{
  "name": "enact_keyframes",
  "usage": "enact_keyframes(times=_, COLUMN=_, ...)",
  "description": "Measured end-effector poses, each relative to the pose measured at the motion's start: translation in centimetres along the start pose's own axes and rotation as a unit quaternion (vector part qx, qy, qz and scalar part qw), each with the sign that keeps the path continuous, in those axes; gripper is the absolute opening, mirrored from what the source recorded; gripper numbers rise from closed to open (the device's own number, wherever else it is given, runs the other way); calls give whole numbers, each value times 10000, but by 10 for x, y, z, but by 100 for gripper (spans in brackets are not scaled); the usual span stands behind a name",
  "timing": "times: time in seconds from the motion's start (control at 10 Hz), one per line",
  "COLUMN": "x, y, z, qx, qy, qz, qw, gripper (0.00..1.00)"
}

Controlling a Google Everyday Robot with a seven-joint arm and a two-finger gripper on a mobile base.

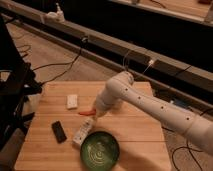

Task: Place the pepper on the white sponge

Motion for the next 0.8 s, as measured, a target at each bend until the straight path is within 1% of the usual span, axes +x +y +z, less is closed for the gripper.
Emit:
enact_keyframes(times=0.1, x=-4, y=-13, z=5, qx=10, qy=-2, qz=-40, qw=10000, gripper=0)
enact_keyframes(times=0.2, x=-15, y=-36, z=15, qx=85, qy=-36, qz=-86, qw=9999, gripper=0)
enact_keyframes(times=0.3, x=-33, y=-57, z=32, qx=160, qy=-165, qz=-138, qw=9996, gripper=0)
enact_keyframes(times=0.5, x=-42, y=-67, z=40, qx=199, qy=-232, qz=-138, qw=9994, gripper=0)
enact_keyframes(times=0.8, x=-42, y=-67, z=40, qx=198, qy=-234, qz=-130, qw=9994, gripper=0)
